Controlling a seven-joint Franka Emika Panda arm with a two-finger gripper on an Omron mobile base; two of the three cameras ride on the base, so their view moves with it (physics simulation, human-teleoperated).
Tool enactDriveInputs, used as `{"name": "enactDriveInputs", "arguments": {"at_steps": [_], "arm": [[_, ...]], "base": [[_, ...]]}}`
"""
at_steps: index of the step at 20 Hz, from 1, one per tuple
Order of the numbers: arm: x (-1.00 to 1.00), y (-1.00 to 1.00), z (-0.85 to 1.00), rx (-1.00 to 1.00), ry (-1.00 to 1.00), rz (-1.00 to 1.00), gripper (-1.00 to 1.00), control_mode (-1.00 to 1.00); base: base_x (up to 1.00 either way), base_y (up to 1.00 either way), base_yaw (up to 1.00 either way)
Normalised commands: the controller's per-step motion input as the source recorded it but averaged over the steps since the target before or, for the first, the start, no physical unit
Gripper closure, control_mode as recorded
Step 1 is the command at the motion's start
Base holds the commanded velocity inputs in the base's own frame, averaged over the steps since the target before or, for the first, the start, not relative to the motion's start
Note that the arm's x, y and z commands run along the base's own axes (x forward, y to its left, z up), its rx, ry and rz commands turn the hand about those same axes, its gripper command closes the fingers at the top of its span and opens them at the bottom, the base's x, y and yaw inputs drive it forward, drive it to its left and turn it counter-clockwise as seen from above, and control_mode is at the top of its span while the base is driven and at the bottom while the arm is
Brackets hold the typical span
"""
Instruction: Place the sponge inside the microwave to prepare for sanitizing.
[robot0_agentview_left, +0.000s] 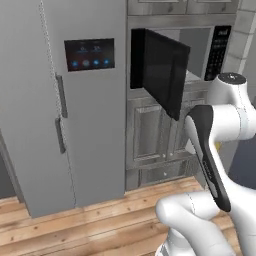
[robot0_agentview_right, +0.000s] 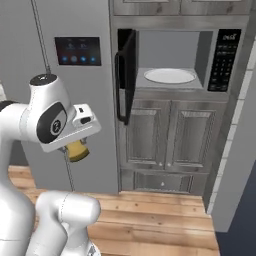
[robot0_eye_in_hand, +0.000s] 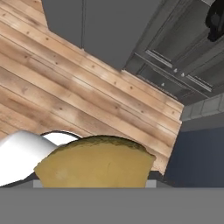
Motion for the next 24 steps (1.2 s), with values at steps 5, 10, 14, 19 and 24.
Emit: {"name": "enactDriveInputs", "arguments": {"at_steps": [5,10,14,19,24], "arm": [[0.00,0.00,0.00,0.00,0.00,0.00,1.00,1.00],[0.00,0.00,0.00,0.00,0.00,0.00,1.00,1.00],[0.00,0.00,0.00,0.00,0.00,0.00,1.00,1.00],[0.00,0.00,0.00,0.00,0.00,0.00,1.00,1.00],[0.00,0.00,0.00,0.00,0.00,0.00,1.00,1.00]], "base": [[0.00,-0.90,0.02],[0.00,-0.52,0.00],[0.31,-0.08,-0.01],[0.64,-0.34,0.08],[0.10,-0.77,0.13]]}}
